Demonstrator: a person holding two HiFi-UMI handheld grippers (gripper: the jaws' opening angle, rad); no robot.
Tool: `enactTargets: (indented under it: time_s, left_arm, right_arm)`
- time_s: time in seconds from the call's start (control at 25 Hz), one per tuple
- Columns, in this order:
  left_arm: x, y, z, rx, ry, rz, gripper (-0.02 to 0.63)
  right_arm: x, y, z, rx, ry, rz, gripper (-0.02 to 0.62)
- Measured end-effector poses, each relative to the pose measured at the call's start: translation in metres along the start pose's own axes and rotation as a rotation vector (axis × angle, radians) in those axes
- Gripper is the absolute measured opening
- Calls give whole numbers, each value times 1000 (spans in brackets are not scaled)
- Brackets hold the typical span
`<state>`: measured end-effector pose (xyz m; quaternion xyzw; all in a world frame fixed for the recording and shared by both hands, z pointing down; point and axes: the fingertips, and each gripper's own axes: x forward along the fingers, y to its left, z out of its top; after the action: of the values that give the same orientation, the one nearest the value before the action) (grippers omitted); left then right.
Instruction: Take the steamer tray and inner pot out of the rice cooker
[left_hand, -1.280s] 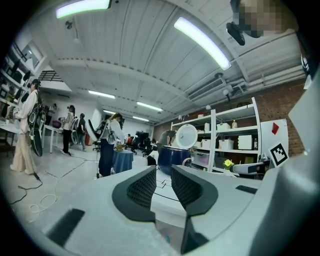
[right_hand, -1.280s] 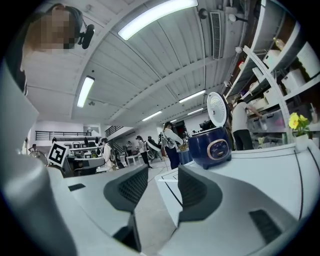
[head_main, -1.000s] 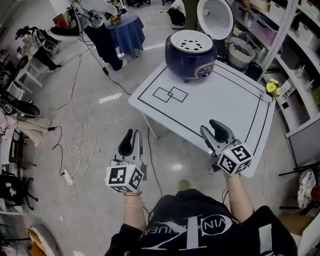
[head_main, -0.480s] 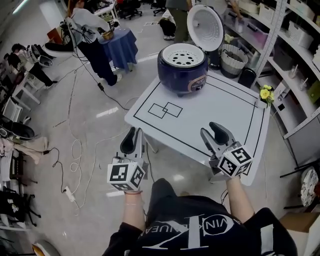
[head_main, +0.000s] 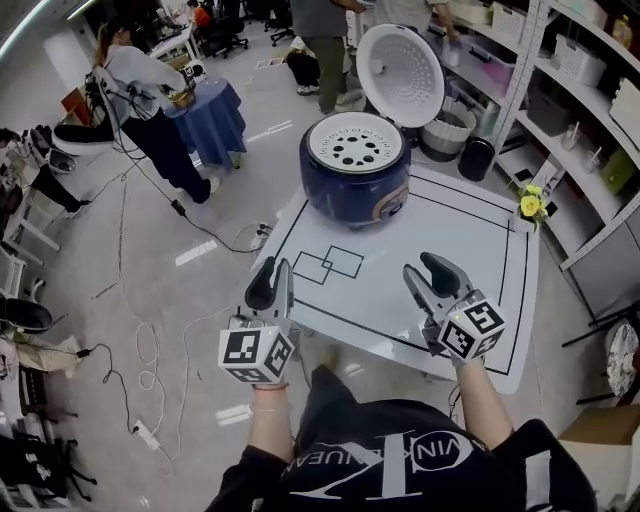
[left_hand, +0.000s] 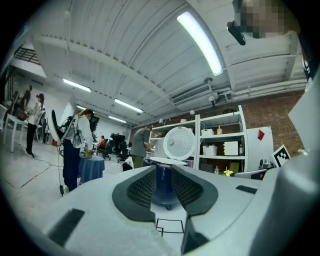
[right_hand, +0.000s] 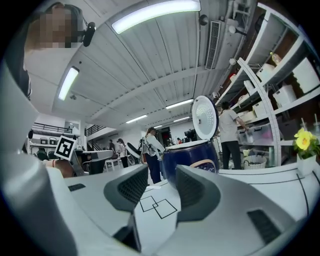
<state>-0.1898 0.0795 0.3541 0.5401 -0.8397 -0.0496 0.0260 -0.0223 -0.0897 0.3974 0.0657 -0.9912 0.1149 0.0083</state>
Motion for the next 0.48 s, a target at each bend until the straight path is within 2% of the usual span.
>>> enactTargets:
  time_s: [0.48]
  left_arm:
    - [128, 40, 11, 2, 55, -156, 63]
  right_arm:
    - [73, -48, 15, 32, 5, -164, 170]
